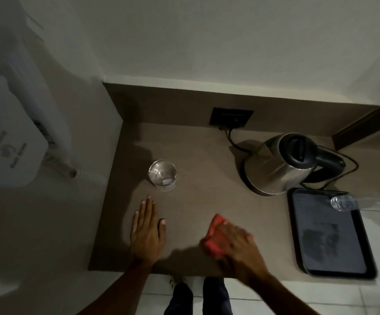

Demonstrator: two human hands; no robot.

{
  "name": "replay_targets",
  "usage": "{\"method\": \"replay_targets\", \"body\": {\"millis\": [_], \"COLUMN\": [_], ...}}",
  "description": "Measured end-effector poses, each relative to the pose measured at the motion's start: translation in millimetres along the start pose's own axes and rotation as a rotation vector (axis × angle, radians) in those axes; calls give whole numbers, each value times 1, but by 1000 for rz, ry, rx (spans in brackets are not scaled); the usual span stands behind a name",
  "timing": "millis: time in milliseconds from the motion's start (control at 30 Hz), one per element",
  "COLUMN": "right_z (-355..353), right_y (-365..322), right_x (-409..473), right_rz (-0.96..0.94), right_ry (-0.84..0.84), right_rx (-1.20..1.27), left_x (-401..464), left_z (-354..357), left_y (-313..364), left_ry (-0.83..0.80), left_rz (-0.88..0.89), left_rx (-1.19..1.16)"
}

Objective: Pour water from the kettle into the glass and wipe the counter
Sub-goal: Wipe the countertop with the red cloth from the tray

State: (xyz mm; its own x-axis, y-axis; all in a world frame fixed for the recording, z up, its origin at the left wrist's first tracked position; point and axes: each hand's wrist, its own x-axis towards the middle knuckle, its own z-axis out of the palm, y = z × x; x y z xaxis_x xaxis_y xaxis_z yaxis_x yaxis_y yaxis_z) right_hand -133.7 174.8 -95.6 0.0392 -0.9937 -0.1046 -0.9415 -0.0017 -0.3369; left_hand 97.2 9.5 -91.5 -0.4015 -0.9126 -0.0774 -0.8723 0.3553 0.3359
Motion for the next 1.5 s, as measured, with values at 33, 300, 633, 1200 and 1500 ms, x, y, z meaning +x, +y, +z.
{"method": "replay_targets", "body": {"millis": [33, 300, 633, 1200, 1500], "right_z": [-7, 28, 18, 13, -8], "right_y": [9, -54, -52, -6, -33], "right_x": [17, 36, 71, -41, 151], "right_rz": [83, 66, 407, 226, 475], "right_ry": [33, 66, 163, 90, 180], "right_rx": [-38, 51, 15, -49, 6], "left_x": [1, 1, 1, 1, 3], "left_z": [0, 8, 10, 14, 15], "left_y": [0, -7, -7, -9, -10], "left_ry": [-7, 30, -10, -26, 8], "left_rz": [-6, 20, 6, 23, 29], "left_rx": [9, 24, 50, 49, 52]}}
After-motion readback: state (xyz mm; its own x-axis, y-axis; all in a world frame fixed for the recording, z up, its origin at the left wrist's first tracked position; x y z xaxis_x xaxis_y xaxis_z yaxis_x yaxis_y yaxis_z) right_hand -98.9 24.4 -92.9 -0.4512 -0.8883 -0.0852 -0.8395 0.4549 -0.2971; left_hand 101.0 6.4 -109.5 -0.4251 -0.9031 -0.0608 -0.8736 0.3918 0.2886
